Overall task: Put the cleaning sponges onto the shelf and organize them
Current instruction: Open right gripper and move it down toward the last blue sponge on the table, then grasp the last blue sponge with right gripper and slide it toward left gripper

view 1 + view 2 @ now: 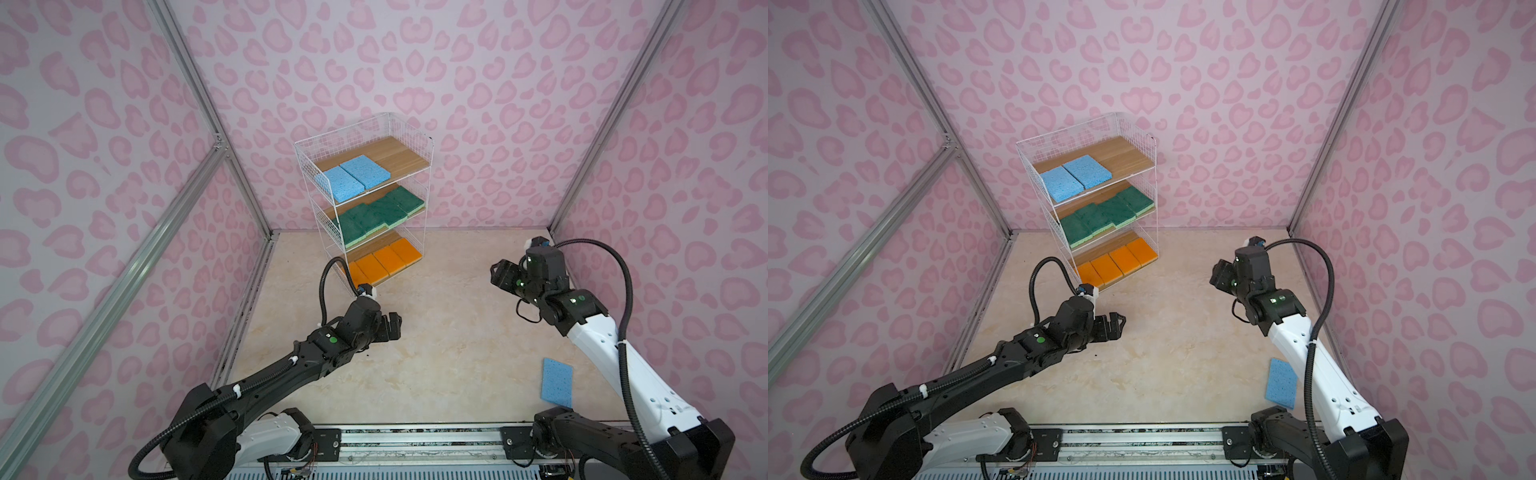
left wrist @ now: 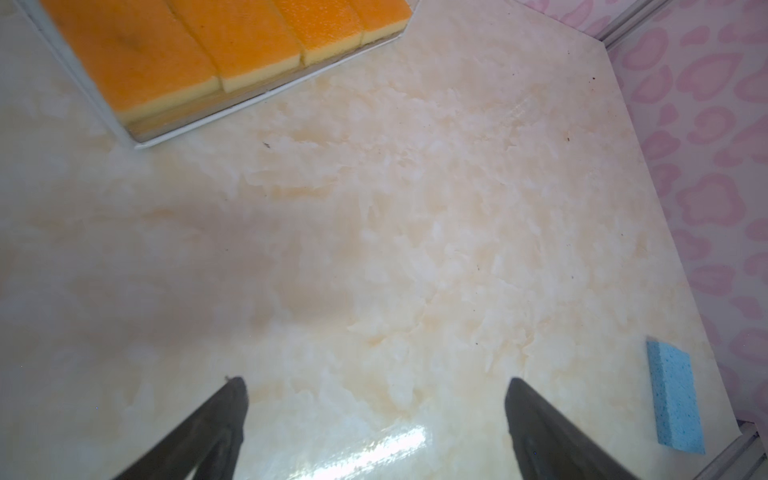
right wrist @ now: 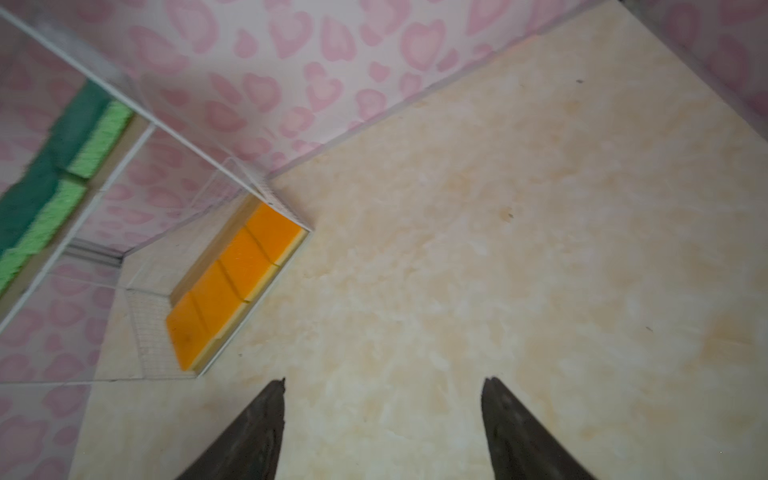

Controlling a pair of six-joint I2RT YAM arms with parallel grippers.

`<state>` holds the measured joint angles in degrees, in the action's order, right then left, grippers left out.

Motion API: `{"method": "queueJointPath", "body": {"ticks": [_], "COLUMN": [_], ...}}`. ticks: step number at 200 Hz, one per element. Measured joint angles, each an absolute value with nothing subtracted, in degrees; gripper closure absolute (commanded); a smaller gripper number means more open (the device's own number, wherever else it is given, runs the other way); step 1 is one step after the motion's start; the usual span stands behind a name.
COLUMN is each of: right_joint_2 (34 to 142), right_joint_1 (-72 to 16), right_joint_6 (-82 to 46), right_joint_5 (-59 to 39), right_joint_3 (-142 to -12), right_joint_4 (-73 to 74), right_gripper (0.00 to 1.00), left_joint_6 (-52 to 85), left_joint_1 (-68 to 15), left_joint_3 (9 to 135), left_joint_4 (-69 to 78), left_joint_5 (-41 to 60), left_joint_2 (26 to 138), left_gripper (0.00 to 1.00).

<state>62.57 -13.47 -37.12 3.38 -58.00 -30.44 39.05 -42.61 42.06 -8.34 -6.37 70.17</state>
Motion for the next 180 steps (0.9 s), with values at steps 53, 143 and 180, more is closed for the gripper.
{"method": "queueJointPath", "body": {"ticks": [53,143,180], "right_joint_2": [53.78,53.23,51.90], "right_joint_1": [-4.67,10.96,13.17], "right_joint_6": [-47.79,-57.84,-55.72], "right_joint_5": [13.61,7.81,4.40], "right_joint_3": [-44.03,-26.28,-20.73], "right_joint_4": [-39.86,-39.16,-32.86], "right_gripper": [0.02,0.02,0.02], "left_joint_6": [40.47,40.53,40.88], "left_joint_1": [-43.79,-44.21,-44.21], "left_joint_3": [43.77,45.43,45.36], "left_joint_4": [-5.39,-4.25,-4.25], "left_joint_5": [-4.27,-0.16,-0.01], "left_joint_2": [76.34,81.10,81.10], "left_gripper": [0.03,0.03,0.03]}}
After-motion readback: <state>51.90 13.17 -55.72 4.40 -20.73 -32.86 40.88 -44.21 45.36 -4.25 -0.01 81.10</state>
